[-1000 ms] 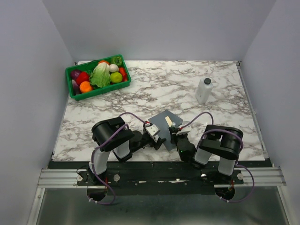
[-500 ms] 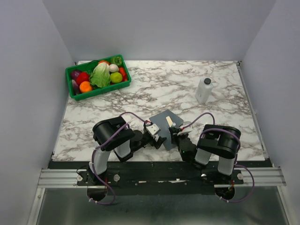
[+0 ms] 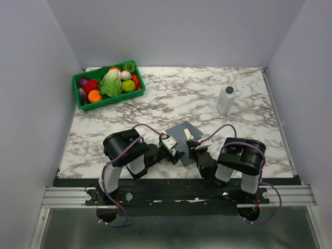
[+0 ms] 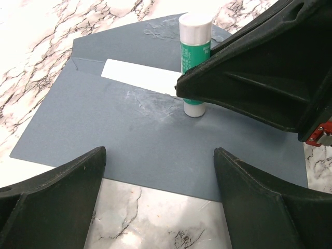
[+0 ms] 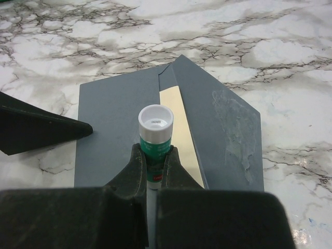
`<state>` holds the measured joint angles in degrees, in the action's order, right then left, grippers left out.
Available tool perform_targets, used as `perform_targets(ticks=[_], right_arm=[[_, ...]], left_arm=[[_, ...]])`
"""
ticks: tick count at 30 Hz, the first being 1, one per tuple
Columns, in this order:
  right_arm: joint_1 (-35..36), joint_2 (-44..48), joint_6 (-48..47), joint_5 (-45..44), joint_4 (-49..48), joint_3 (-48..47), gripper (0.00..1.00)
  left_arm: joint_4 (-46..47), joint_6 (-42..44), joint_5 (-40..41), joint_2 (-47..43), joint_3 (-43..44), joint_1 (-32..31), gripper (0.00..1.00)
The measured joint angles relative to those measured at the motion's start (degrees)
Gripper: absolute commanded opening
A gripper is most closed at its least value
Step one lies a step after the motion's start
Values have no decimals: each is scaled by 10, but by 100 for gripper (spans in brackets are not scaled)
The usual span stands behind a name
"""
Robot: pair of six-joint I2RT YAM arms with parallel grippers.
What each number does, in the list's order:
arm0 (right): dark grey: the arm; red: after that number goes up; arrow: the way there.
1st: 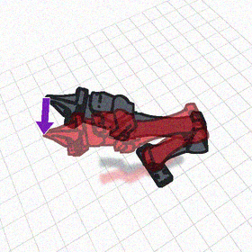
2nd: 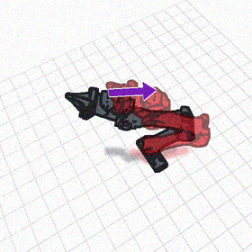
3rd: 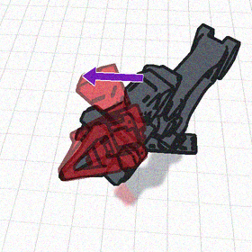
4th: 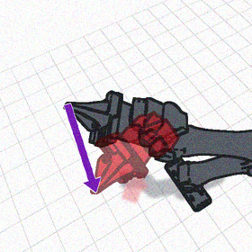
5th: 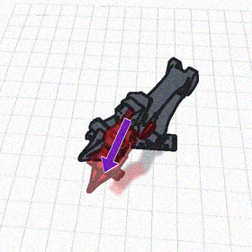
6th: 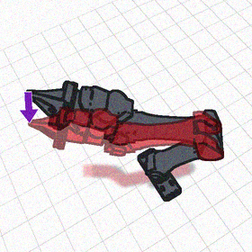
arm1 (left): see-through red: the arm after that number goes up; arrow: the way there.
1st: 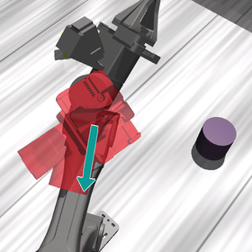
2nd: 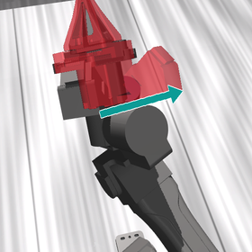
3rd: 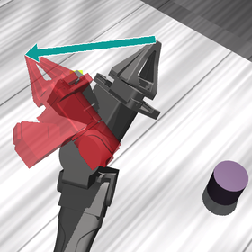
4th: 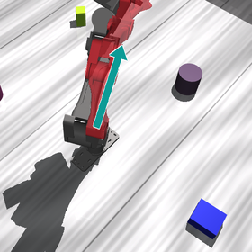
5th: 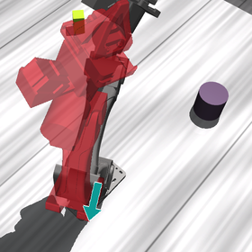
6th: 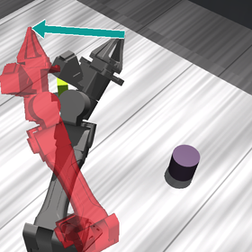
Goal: Place the letter into the envelope and seal it
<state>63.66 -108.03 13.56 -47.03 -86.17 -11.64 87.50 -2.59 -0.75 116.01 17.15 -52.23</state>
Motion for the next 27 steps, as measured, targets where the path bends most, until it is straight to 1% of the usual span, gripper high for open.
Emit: perform_targets(ticks=[7,27], right_arm=[[0,-6,-11,-2,-4,-2,1],[2,4,-22,-54,3,4,1]], left_arm=[[1,0,3,5,4,0,93],[2,-1,4,17,19,1,93]])
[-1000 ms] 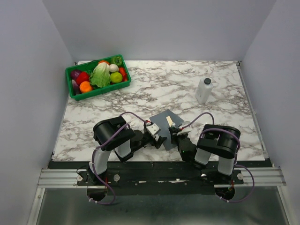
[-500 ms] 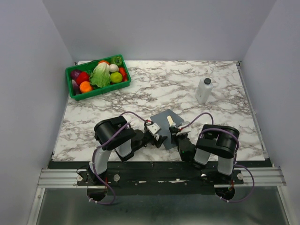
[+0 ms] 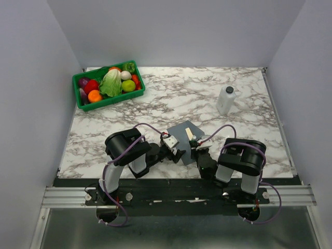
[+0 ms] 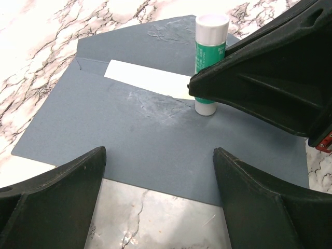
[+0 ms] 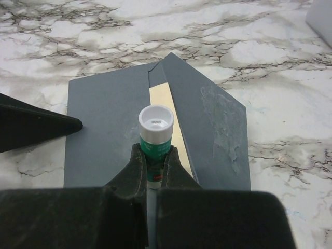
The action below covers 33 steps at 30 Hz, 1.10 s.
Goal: Place the letter into the envelope and seal it
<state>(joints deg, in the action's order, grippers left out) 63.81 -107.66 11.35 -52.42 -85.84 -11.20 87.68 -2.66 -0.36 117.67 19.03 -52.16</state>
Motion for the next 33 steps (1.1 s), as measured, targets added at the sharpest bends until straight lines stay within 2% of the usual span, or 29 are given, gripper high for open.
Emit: perform_targets(ticks=[18,33], right_arm=[[0,-49,-78,-13,-2,-66,1],[-5,-43,-24,8,-12,-38,1]], left_arm=[[0,-2,17,1,2,5,92],[1,-3,19,2,2,6,92]])
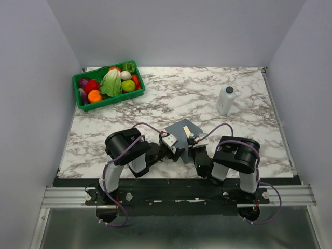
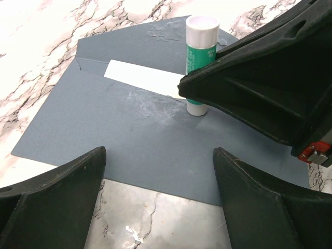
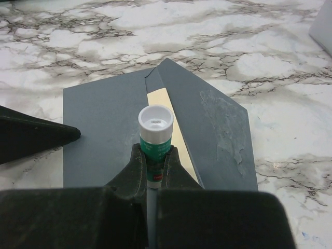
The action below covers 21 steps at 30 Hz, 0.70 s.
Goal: Place the letter into the envelope and seal it
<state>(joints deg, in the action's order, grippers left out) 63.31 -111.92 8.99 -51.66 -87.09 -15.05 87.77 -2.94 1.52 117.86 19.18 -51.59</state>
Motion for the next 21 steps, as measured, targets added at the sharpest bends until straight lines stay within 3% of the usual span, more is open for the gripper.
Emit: perform_targets(ticks=[21], right_arm=[[0,-7,-18,5,-4,-10,1]], left_arm=[[0,0,0,0,0,0,92]])
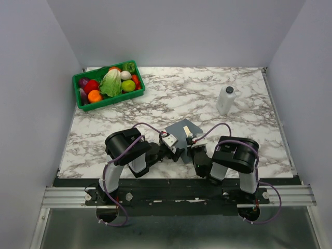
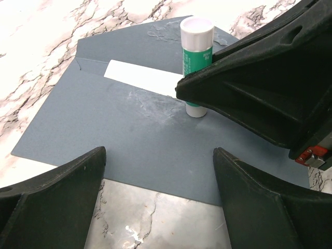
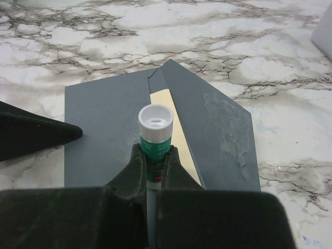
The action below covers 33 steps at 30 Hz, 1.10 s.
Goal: Place the letter into the envelope and seal it
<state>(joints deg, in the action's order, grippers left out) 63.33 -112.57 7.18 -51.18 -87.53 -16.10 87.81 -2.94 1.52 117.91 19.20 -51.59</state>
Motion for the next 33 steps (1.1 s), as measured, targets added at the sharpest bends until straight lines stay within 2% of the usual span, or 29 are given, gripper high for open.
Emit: perform_targets(ticks=[17,33], right_arm=[[-7,-19,-3,16,0,-32,1],[-52,-18,19,94,-1,-26,1]], left_arm=[[0,0,1,0,1,0,92],[0,-2,11,6,8,5,92]])
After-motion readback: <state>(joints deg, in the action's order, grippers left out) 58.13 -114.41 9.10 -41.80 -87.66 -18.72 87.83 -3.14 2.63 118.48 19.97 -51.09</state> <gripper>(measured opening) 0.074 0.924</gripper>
